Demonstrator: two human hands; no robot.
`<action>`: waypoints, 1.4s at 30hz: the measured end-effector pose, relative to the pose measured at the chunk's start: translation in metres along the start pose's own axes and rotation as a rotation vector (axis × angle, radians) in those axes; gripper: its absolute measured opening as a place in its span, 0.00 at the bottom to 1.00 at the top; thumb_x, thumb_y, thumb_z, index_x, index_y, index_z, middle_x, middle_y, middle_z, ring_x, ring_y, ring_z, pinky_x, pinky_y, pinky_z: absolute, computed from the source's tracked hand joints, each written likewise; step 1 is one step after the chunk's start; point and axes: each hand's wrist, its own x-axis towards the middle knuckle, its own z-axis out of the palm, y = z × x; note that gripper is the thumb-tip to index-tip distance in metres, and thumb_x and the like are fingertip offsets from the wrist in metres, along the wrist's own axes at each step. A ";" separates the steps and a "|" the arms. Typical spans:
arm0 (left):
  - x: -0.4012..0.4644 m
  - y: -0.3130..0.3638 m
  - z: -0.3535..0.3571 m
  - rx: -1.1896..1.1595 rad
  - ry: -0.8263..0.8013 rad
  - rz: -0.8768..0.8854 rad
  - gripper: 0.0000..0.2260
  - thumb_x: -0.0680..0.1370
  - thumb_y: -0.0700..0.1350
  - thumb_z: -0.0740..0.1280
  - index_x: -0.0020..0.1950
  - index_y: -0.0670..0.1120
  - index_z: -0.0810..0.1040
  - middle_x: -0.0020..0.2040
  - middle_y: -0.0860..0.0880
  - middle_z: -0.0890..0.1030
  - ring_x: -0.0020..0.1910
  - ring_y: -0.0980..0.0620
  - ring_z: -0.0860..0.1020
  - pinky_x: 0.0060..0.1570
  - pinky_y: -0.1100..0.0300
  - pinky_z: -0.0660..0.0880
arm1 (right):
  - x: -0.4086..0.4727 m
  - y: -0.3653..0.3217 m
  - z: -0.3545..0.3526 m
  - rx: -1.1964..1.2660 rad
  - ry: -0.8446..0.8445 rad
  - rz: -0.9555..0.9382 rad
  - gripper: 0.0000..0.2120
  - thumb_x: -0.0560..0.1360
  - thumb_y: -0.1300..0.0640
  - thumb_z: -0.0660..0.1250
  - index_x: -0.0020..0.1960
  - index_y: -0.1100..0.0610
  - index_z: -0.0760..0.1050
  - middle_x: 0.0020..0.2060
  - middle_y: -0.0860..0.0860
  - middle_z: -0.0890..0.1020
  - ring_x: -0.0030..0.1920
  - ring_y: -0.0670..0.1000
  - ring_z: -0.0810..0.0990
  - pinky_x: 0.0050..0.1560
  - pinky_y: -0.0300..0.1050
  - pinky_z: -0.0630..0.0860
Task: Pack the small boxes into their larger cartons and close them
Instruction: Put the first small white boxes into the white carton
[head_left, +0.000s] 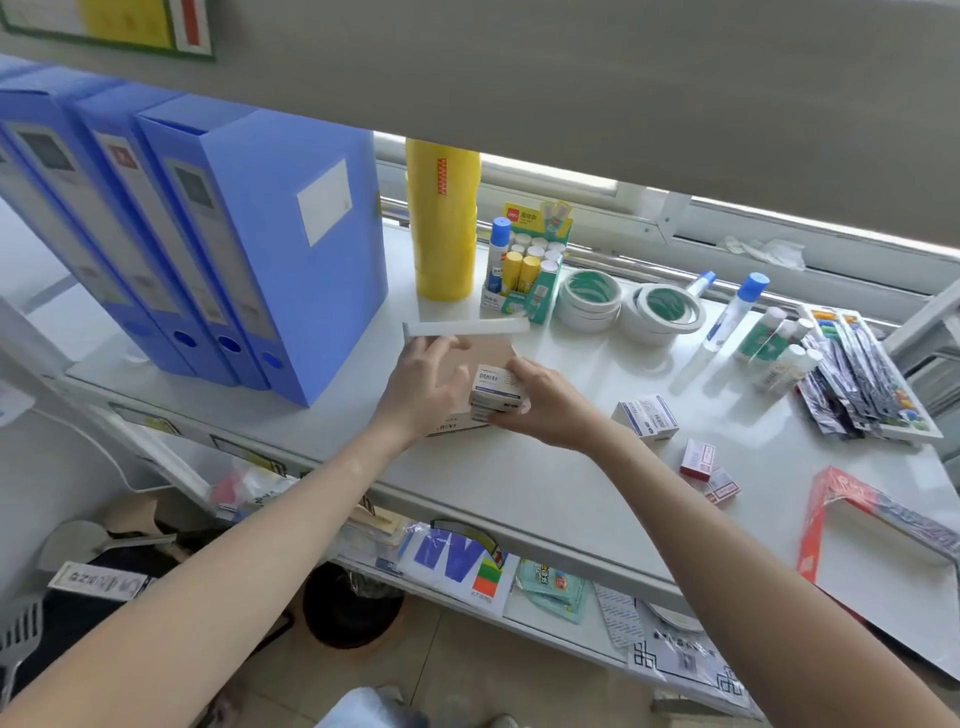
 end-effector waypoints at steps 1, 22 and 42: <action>0.005 -0.001 -0.001 0.067 0.026 0.036 0.17 0.76 0.46 0.60 0.65 0.47 0.73 0.65 0.45 0.71 0.68 0.47 0.66 0.65 0.56 0.63 | 0.000 0.001 0.000 0.004 -0.008 0.001 0.18 0.67 0.54 0.73 0.50 0.62 0.70 0.47 0.58 0.78 0.46 0.57 0.76 0.47 0.51 0.72; 0.029 -0.027 0.010 0.140 -0.260 0.147 0.23 0.75 0.32 0.54 0.67 0.44 0.72 0.71 0.46 0.71 0.72 0.48 0.65 0.72 0.54 0.57 | 0.000 -0.001 -0.003 0.061 0.153 0.101 0.19 0.67 0.51 0.73 0.50 0.61 0.72 0.44 0.55 0.78 0.46 0.55 0.74 0.44 0.45 0.68; 0.021 -0.014 0.016 0.451 -0.403 0.000 0.22 0.68 0.61 0.69 0.58 0.54 0.72 0.55 0.50 0.82 0.54 0.45 0.79 0.47 0.55 0.72 | 0.001 0.009 0.033 -0.235 0.124 0.179 0.25 0.67 0.47 0.68 0.57 0.55 0.62 0.50 0.53 0.80 0.54 0.57 0.69 0.48 0.51 0.61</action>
